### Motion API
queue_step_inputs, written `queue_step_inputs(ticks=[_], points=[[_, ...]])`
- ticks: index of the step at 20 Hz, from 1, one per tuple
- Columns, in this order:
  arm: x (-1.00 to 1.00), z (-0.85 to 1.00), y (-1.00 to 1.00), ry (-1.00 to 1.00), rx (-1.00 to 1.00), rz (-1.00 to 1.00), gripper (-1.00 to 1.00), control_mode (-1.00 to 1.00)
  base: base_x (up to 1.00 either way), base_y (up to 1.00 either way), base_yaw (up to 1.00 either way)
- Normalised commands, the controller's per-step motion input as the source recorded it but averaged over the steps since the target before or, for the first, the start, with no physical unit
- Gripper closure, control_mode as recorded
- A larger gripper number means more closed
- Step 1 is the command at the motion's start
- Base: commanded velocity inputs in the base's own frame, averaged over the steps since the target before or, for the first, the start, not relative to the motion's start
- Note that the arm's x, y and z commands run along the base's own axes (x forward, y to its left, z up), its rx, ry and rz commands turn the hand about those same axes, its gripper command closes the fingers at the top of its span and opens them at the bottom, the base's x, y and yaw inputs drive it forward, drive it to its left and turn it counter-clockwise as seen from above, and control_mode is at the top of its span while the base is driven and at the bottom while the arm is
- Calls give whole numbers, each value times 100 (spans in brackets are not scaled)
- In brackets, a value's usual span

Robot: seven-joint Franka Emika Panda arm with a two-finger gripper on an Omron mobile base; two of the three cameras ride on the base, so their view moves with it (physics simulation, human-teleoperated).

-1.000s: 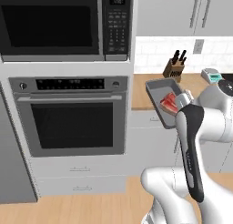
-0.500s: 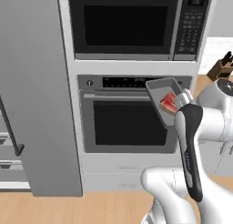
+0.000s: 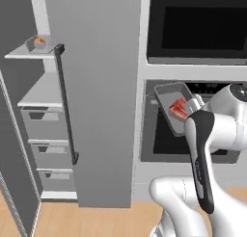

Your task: Take the meat container that has the steak and place it on the second highest rack of the freezer. Then take the vegetable container that has the onion and garlic and place it on the highest rack of the freezer.

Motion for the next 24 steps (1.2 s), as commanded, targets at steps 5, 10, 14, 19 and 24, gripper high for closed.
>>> queue_step_inputs(ticks=[5,10,14,19,24], points=[[0,0,0,0,0,0,100,100,24,100,0],[0,0,0,0,0,0,100,100,16,100,0],[0,0,0,0,0,0,100,100,20,100,0],[0,0,0,0,0,0,100,100,10,37,2],[0,0,0,0,0,0,100,100,6,-23,10]])
